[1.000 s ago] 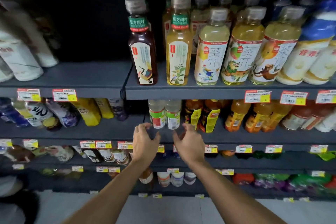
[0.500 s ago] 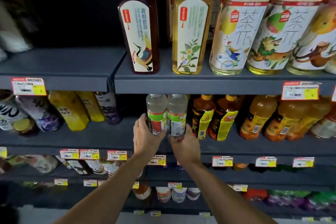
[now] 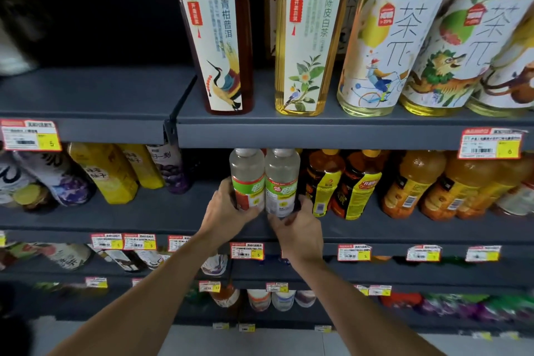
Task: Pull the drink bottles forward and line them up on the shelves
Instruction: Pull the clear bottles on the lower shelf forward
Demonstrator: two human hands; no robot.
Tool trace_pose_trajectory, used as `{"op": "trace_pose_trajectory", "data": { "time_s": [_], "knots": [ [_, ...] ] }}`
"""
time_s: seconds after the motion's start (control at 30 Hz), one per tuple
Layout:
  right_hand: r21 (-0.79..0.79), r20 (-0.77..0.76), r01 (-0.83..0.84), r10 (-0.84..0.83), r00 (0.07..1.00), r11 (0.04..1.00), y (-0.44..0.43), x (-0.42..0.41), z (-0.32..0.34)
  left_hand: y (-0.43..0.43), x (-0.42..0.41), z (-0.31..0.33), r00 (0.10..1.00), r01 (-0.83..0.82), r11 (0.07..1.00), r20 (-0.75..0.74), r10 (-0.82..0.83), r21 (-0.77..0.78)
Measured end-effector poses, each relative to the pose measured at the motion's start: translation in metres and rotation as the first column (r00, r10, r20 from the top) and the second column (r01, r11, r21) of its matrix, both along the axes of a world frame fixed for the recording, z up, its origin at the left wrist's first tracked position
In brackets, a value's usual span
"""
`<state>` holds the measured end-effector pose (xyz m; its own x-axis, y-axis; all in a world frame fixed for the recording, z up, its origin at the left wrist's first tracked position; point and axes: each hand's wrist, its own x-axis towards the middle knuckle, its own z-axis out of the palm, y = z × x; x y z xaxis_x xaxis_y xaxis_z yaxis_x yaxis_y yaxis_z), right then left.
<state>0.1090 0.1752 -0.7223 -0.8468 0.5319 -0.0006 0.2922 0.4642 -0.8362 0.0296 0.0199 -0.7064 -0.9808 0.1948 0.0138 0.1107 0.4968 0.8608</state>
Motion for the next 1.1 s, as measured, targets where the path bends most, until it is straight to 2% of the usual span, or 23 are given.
{"op": "trace_pose_trajectory", "data": {
  "time_s": [0.07,0.23,0.47,0.6,0.9,1.1],
  "knots": [
    [0.003,0.021,-0.044,0.044,0.999,0.999,0.000,-0.002,0.005,-0.001,0.001,-0.001,1.000,0.011,1.000,0.017,-0.012,0.016],
    [0.049,0.018,-0.012,0.011,1.000,0.999,-0.003,0.002,0.006,0.010,0.009,-0.011,0.996,-0.065,0.997,-0.069,0.063,-0.033],
    [0.054,0.023,-0.065,0.064,0.998,0.996,0.004,0.013,0.003,0.002,0.011,-0.001,0.999,-0.039,0.996,0.007,0.040,-0.081],
    [0.048,0.011,-0.148,0.147,0.989,0.988,0.017,0.005,-0.001,-0.001,0.015,-0.001,0.998,-0.053,0.993,0.017,0.055,-0.103],
    [-0.031,0.034,-0.349,0.350,0.936,0.937,0.043,-0.003,-0.007,-0.011,0.007,-0.007,0.996,0.071,0.984,0.058,-0.063,-0.165],
    [0.057,0.106,-0.429,0.421,0.901,0.902,0.047,-0.002,-0.003,-0.015,0.006,-0.008,0.987,0.157,0.960,0.063,-0.146,-0.231]
  ]
}}
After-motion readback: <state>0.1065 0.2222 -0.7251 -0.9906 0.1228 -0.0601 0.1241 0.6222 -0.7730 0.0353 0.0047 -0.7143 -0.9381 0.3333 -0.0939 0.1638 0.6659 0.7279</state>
